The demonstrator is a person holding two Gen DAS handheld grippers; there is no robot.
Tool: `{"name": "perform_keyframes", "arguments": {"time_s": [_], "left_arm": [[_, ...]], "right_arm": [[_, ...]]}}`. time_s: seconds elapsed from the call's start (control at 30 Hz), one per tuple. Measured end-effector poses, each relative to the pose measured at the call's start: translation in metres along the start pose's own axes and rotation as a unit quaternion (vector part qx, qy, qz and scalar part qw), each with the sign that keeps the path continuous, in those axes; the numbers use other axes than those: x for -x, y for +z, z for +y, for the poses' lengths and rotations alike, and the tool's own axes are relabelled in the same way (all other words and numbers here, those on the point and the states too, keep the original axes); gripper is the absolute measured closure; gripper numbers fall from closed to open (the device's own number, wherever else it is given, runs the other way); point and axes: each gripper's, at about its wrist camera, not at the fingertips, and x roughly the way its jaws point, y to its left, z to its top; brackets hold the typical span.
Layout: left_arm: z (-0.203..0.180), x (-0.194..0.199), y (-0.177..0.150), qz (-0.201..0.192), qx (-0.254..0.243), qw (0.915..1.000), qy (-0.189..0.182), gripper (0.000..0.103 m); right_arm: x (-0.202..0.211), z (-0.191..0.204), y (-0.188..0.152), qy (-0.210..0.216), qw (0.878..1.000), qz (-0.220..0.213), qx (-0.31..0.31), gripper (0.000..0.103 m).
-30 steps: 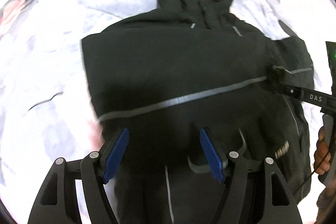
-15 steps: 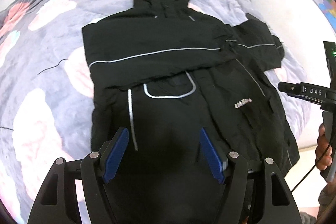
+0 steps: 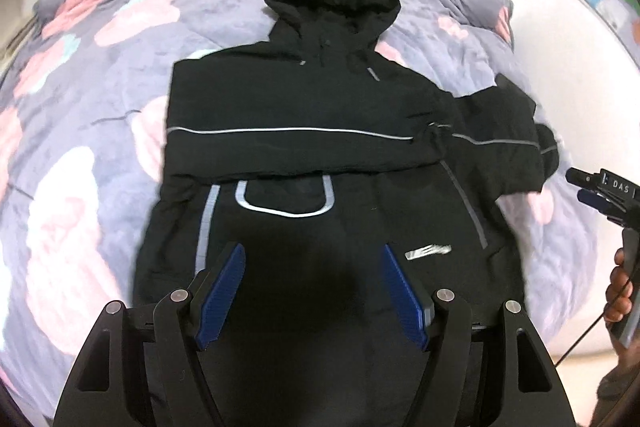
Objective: Fold large clothes
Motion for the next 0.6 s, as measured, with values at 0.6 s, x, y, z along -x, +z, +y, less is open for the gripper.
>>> {"name": "perform_keyframes", "arguments": {"time_s": [0.6], "left_arm": [[-0.117, -0.069, 0.008, 0.064, -0.007, 0.9947, 0.08, 0.031]], "right_arm": [[-0.103, -0.301, 0.141, 0.01, 0.975, 0.014, -0.222, 0.03]]}}
